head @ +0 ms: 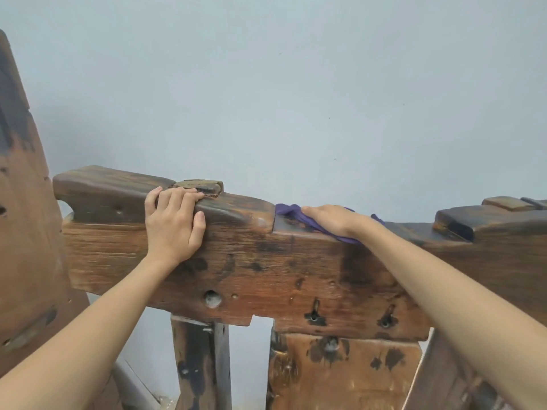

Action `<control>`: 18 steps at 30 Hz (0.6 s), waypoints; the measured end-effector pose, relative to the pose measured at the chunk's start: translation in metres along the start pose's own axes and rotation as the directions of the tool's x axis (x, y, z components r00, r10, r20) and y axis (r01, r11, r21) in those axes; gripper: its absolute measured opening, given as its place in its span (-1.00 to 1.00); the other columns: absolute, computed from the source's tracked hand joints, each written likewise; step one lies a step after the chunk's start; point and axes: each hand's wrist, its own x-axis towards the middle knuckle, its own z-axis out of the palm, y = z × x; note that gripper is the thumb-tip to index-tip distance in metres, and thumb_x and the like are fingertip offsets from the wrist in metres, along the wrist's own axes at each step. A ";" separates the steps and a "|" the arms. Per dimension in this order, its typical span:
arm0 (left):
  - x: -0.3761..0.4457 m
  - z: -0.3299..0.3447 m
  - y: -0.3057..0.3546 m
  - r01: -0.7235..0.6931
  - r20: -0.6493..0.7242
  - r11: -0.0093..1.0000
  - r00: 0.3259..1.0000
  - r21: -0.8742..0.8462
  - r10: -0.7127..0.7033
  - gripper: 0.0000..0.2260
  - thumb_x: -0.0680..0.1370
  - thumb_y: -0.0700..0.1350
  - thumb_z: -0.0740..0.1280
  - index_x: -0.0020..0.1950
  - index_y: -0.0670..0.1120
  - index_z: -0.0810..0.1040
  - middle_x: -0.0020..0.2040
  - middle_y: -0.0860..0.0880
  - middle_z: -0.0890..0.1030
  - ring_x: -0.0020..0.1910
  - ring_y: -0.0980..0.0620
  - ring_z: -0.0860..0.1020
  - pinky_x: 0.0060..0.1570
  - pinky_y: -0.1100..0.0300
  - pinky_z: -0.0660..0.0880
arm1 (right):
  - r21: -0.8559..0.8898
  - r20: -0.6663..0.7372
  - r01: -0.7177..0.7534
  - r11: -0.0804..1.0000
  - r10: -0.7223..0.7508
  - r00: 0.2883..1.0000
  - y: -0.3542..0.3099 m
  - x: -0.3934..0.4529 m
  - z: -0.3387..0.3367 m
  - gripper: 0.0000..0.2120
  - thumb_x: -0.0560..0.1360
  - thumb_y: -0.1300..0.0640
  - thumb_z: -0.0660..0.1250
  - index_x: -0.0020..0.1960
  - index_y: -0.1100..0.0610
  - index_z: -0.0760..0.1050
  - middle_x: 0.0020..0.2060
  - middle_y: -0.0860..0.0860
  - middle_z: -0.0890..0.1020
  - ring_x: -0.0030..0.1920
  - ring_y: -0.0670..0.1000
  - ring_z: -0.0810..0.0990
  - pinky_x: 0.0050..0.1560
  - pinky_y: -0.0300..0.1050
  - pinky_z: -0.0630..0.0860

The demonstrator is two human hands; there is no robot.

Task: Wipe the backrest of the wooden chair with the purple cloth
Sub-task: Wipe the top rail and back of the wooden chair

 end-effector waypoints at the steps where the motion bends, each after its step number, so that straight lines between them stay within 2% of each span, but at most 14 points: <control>1: 0.001 -0.001 0.000 0.002 0.001 1.000 1.000 -0.002 -0.002 -0.64 0.57 -0.01 0.07 0.15 -0.13 0.57 0.08 -0.10 0.62 0.14 -0.17 0.52 0.35 -0.16 0.26 | -0.049 -0.012 -0.025 0.999 0.024 1.000 0.024 -0.010 -0.008 -0.40 0.65 -0.29 -0.09 0.46 -0.03 0.46 0.47 0.07 0.48 0.42 0.13 0.45 0.43 0.06 0.30; 4: 0.001 -0.002 0.002 -0.003 -0.014 1.000 1.000 0.002 0.003 -0.63 0.57 -0.01 0.07 0.14 -0.14 0.57 0.07 -0.13 0.63 0.12 -0.20 0.52 0.32 -0.18 0.27 | -0.125 -0.106 -0.156 0.980 0.143 0.984 0.097 -0.055 -0.034 -0.41 0.65 -0.28 -0.14 0.43 -0.06 0.46 0.44 0.01 0.51 0.43 0.11 0.45 0.40 0.09 0.32; 6: 0.000 -0.005 0.003 0.046 0.004 0.999 0.999 0.005 -0.046 -0.64 0.56 -0.01 0.07 0.13 -0.16 0.56 0.05 -0.17 0.61 0.10 -0.23 0.50 0.33 -0.20 0.26 | -0.210 -0.228 -0.179 0.961 0.130 0.965 0.118 -0.083 -0.033 -0.43 0.60 -0.34 -0.20 0.19 -0.13 0.49 0.28 -0.03 0.58 0.31 0.10 0.52 0.14 0.07 0.39; 8: 0.008 -0.011 0.021 0.232 0.054 0.973 0.971 0.011 -0.232 -0.66 0.54 -0.02 0.11 0.06 -0.20 0.56 0.01 -0.23 0.60 0.06 -0.27 0.48 0.38 -0.22 0.22 | -0.302 -0.366 -0.133 0.944 0.014 0.931 0.127 -0.101 -0.020 -0.51 0.58 -0.35 -0.23 -0.05 -0.17 0.41 0.11 -0.08 0.61 0.18 0.06 0.58 -0.06 0.00 0.38; 10: 0.030 -0.022 0.060 0.431 0.136 0.901 0.896 -0.037 -0.423 -0.68 0.52 -0.01 0.14 -0.06 -0.22 0.57 -0.05 -0.27 0.60 0.05 -0.28 0.48 0.38 -0.22 0.24 | -0.319 -0.474 -0.116 0.941 -0.053 0.879 0.124 -0.108 -0.010 -0.52 0.61 -0.31 -0.19 -0.09 -0.13 0.43 0.05 -0.12 0.64 0.13 0.02 0.61 -0.12 -0.05 0.43; 11: 0.041 -0.025 0.085 0.452 0.181 0.885 0.885 -0.108 -0.430 -0.68 0.52 -0.01 0.13 -0.12 -0.21 0.57 -0.08 -0.25 0.61 0.04 -0.26 0.48 0.28 -0.18 0.35 | -0.327 -0.495 -0.104 0.939 -0.076 0.865 0.123 -0.107 -0.008 -0.51 0.62 -0.29 -0.18 -0.08 -0.12 0.45 0.06 -0.12 0.65 0.14 0.03 0.62 -0.11 -0.05 0.46; 12: 0.049 -0.028 0.115 0.409 0.216 0.890 0.905 -0.201 -0.367 -0.68 0.52 0.00 0.12 -0.17 -0.18 0.55 -0.11 -0.19 0.62 0.03 -0.22 0.47 0.10 -0.11 0.45 | -0.337 -0.485 -0.092 0.937 -0.089 0.870 0.124 -0.104 -0.008 -0.49 0.63 -0.27 -0.17 -0.04 -0.11 0.50 0.11 -0.09 0.65 0.20 0.04 0.60 -0.02 -0.03 0.48; 13: 0.058 -0.029 0.152 0.333 0.256 0.898 0.930 -0.288 -0.262 -0.70 0.53 0.03 0.12 -0.20 -0.13 0.53 -0.13 -0.12 0.60 0.03 -0.16 0.46 -0.08 -0.02 0.47 | -0.355 -0.453 -0.087 0.931 -0.090 0.887 0.126 -0.102 -0.009 -0.45 0.63 -0.26 -0.17 0.07 -0.11 0.57 0.22 -0.05 0.63 0.31 0.07 0.55 0.19 0.04 0.45; 14: 0.065 -0.029 0.188 0.254 0.308 0.899 0.940 -0.357 -0.143 -0.72 0.54 0.05 0.14 -0.20 -0.08 0.52 -0.14 -0.04 0.58 0.05 -0.09 0.46 -0.16 0.04 0.43 | -0.386 -0.421 -0.087 0.918 -0.091 0.902 0.127 -0.099 -0.010 -0.42 0.64 -0.26 -0.17 0.20 -0.14 0.59 0.34 0.00 0.58 0.44 0.09 0.44 0.43 0.16 0.28; 15: 0.071 -0.027 0.224 0.193 0.370 0.888 0.928 -0.417 -0.027 -0.73 0.55 0.08 0.16 -0.19 -0.04 0.52 -0.13 0.00 0.56 0.09 -0.04 0.45 -0.17 0.06 0.40 | -0.437 -0.414 -0.089 0.895 -0.112 0.904 0.132 -0.100 -0.014 -0.41 0.64 -0.26 -0.18 0.28 -0.16 0.58 0.37 0.03 0.57 0.52 0.09 0.35 0.56 0.27 0.00; 16: 0.077 -0.023 0.256 0.164 0.442 0.874 0.895 -0.458 0.063 -0.73 0.57 0.11 0.17 -0.16 -0.02 0.53 -0.09 0.02 0.55 0.14 -0.01 0.43 -0.13 0.07 0.39 | -0.500 -0.423 -0.091 0.861 -0.151 0.893 0.139 -0.101 -0.020 -0.40 0.64 -0.26 -0.18 0.26 -0.17 0.60 0.29 0.03 0.64 0.54 0.09 0.32 0.56 0.33 -0.18; 17: 0.081 -0.018 0.279 0.167 0.529 0.864 0.839 -0.475 0.128 -0.71 0.60 0.14 0.16 -0.09 -0.01 0.55 -0.04 0.02 0.55 0.18 0.00 0.43 -0.08 0.06 0.40 | -0.556 -0.427 -0.098 0.825 -0.183 0.886 0.149 -0.106 -0.028 -0.40 0.64 -0.25 -0.17 0.22 -0.17 0.63 0.16 0.03 0.71 0.52 0.08 0.36 0.55 0.34 -0.23; 18: 0.082 -0.011 0.295 0.195 0.619 0.858 0.767 -0.475 0.169 -0.69 0.62 0.16 0.13 0.00 0.01 0.56 0.02 0.01 0.55 0.21 -0.02 0.44 -0.01 0.03 0.42 | -0.596 -0.426 -0.113 0.795 -0.193 0.884 0.164 -0.113 -0.039 -0.41 0.63 -0.24 -0.15 0.18 -0.17 0.66 0.06 0.02 0.74 0.48 0.08 0.42 0.56 0.32 -0.20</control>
